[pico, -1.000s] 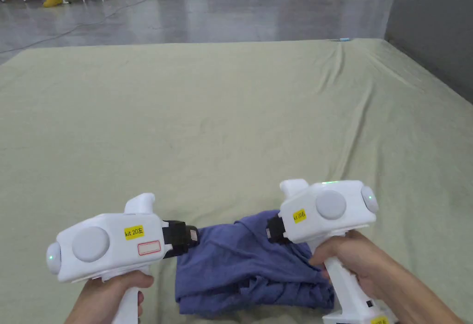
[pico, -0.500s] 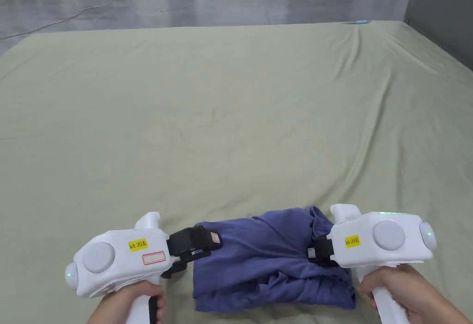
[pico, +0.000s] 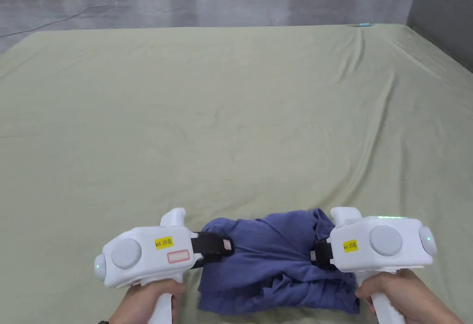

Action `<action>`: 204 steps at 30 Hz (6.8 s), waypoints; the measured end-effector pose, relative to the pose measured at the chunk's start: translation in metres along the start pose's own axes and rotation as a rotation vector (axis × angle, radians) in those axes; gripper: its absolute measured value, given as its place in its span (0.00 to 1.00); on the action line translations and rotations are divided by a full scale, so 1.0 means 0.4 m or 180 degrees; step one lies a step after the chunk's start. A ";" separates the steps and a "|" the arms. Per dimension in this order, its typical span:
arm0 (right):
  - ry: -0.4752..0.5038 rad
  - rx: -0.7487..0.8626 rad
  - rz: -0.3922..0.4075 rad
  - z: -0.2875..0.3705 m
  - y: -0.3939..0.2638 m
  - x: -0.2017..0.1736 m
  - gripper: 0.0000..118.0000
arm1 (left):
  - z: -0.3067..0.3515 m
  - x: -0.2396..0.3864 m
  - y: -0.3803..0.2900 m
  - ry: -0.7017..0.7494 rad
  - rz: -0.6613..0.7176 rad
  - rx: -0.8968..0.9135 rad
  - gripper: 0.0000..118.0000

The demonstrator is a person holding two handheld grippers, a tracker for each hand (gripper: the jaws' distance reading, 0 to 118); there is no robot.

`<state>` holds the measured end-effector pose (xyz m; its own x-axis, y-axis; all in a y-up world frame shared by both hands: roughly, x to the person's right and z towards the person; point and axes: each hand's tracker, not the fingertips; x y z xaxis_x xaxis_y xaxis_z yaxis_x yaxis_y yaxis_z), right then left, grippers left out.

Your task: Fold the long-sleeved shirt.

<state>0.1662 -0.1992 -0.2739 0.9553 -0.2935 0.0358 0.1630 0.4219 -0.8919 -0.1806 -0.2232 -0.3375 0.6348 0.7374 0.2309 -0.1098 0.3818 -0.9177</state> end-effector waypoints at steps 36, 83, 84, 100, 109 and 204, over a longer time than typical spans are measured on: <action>0.0874 0.0738 0.1698 -0.301 0.120 -1.108 0.00 | 0.887 -0.640 0.259 0.1409 -0.0161 0.1137 0.96; -0.1336 0.3447 0.0528 0.440 -0.141 -0.135 0.00 | 0.252 0.352 -0.197 0.1797 -0.2257 0.2869 0.00; -0.1324 0.3434 0.0523 0.440 -0.140 -0.134 0.00 | 0.251 0.352 -0.196 0.1779 -0.2238 0.2853 0.00; -0.1280 0.3225 0.0594 0.426 -0.137 -0.147 0.61 | 0.240 0.363 -0.184 0.1834 -0.2202 0.2827 0.64; -0.1315 0.3308 0.0639 0.417 -0.133 -0.145 0.99 | 0.254 0.351 -0.166 0.1930 -0.2162 0.2927 1.00; -0.1324 0.3306 0.0550 0.431 -0.161 -0.148 0.99 | 0.256 0.370 -0.207 0.1853 -0.2133 0.2975 1.00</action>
<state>0.1417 -0.0612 -0.1410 0.9611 0.0641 0.2686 -0.0384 0.9943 -0.0999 -0.1556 -0.0886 -0.1941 0.9863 -0.0087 0.1650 0.0172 0.9986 -0.0502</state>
